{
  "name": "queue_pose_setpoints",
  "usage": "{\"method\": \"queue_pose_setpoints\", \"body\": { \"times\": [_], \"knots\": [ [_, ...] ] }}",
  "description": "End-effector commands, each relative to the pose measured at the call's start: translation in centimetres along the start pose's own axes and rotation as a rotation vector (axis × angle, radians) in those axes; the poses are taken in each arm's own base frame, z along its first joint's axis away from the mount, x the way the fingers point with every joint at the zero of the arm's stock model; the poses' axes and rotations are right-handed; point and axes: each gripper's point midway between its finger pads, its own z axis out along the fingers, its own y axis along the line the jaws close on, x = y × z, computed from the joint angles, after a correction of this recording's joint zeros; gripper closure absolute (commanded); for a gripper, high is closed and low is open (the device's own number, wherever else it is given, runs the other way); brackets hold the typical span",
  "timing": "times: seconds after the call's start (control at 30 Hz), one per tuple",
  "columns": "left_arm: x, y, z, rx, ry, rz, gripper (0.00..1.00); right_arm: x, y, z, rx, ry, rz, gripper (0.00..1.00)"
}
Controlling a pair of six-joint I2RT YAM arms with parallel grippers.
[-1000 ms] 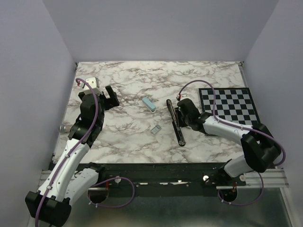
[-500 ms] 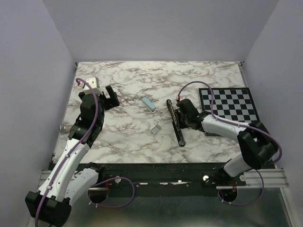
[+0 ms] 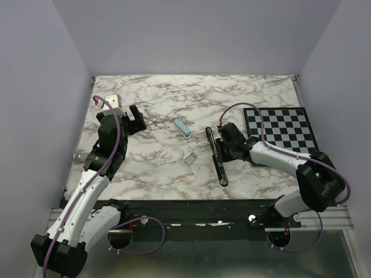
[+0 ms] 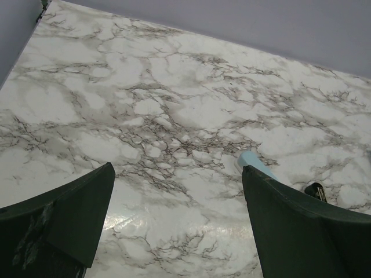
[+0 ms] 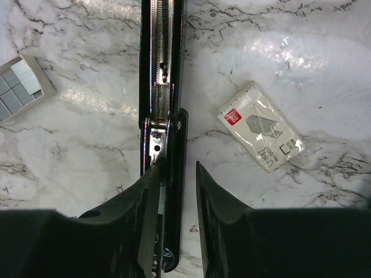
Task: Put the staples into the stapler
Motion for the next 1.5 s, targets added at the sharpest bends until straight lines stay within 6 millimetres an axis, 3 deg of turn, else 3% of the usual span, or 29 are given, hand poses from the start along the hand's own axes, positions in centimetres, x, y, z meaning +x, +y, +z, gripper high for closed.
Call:
{"method": "queue_pose_setpoints", "body": {
  "times": [0.0, 0.27, 0.53, 0.63, 0.9, 0.93, 1.03, 1.1, 1.27, 1.47],
  "knots": [
    [-0.1, -0.2, 0.1, 0.015, -0.009, -0.012, 0.01, 2.6, 0.2, -0.9, -0.037, 0.079, 0.02, 0.61],
    [-0.1, -0.2, 0.0, 0.018, -0.01, -0.014, 0.01, 2.5, 1.1, -0.8, -0.084, 0.078, 0.015, 0.62],
    [-0.3, -0.1, -0.1, 0.011, -0.015, -0.012, 0.01, 1.1, 2.1, 0.5, -0.099, 0.086, 0.007, 0.77],
    [-0.3, -0.1, -0.1, 0.011, -0.015, -0.012, 0.01, 0.3, 2.3, 0.8, -0.098, 0.076, 0.008, 0.86],
    [-0.2, 0.0, 0.0, 0.007, -0.015, -0.011, 0.01, -3.7, 1.5, 2.6, 0.015, 0.007, 0.022, 0.95],
    [-0.2, 0.0, 0.0, 0.007, -0.015, -0.01, 0.01, -4.8, 1.7, 2.6, 0.017, -0.013, 0.024, 0.95],
    [-0.4, 0.0, -0.1, 0.005, -0.019, -0.011, 0.01, -5.8, 2.1, 3.1, 0.017, -0.018, 0.02, 0.91],
    [-0.2, 0.0, 0.0, 0.007, -0.014, -0.008, 0.01, -6.1, 2.2, 2.9, 0.008, -0.023, 0.013, 0.81],
    [-0.2, -0.1, 0.0, 0.013, -0.013, -0.011, 0.01, -5.6, 1.9, 2.0, 0.004, -0.021, -0.005, 0.74],
    [-0.2, -0.2, 0.0, 0.017, -0.01, -0.011, 0.01, -4.7, 2.1, 1.7, -0.021, 0.0, -0.019, 0.73]
  ]
}}
